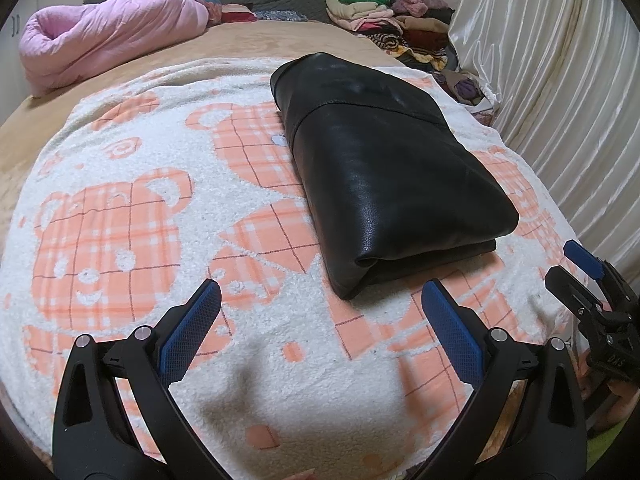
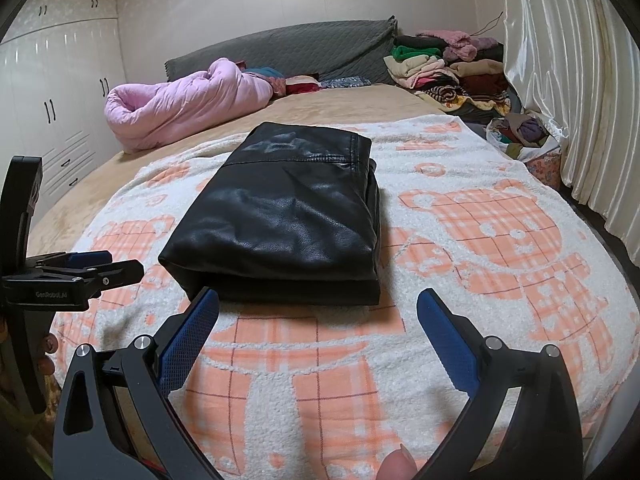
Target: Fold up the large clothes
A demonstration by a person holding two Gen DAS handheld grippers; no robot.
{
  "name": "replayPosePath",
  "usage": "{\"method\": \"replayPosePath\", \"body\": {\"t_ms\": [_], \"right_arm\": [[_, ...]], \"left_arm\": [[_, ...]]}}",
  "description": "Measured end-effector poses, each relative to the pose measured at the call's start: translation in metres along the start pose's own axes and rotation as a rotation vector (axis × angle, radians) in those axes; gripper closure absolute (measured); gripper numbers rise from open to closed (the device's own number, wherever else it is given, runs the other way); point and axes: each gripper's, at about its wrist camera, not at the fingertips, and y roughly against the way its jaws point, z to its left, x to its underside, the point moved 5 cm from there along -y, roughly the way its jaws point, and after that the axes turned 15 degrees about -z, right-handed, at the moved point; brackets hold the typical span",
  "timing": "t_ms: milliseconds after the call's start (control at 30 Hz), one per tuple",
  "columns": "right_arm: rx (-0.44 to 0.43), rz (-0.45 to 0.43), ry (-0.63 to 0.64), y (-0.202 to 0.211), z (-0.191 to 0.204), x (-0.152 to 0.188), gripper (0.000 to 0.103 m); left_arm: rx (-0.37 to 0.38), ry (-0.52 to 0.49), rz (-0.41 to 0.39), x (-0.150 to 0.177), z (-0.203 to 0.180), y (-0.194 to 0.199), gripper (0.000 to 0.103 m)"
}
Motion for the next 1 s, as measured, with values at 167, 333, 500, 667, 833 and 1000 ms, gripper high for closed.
{"method": "replayPosePath", "body": {"t_ms": [167,333,500,667,833,1000], "right_arm": [[0.0,0.0,-0.001,0.0007,-0.0003,-0.001,0.004],[0.002,-0.001,0.002,0.0013,0.0003,-0.0007,0.004],[0.002,-0.001,0.0,0.0014,0.0005,-0.0006,0.004],[0.003,0.0,0.002,0.0015,0.0006,-0.0007,0.004],[0.003,0.0,0.002,0.0018,0.0005,-0.0008,0.004],[0.015,-0.002,0.002,0.0048,-0.0021,-0.002,0.004]], "left_arm": [[-0.003,-0.004,0.0,-0.0001,0.0006,-0.0002,0.009],[-0.005,-0.006,0.0,0.0,-0.0001,-0.0005,0.009],[-0.004,-0.007,0.0,0.0001,-0.0006,-0.0006,0.009],[-0.006,-0.007,0.0,0.0003,-0.0011,-0.0003,0.009],[-0.011,-0.012,0.003,0.0012,-0.0005,-0.001,0.009],[-0.034,-0.041,0.015,0.0036,0.0009,-0.003,0.009]]}}
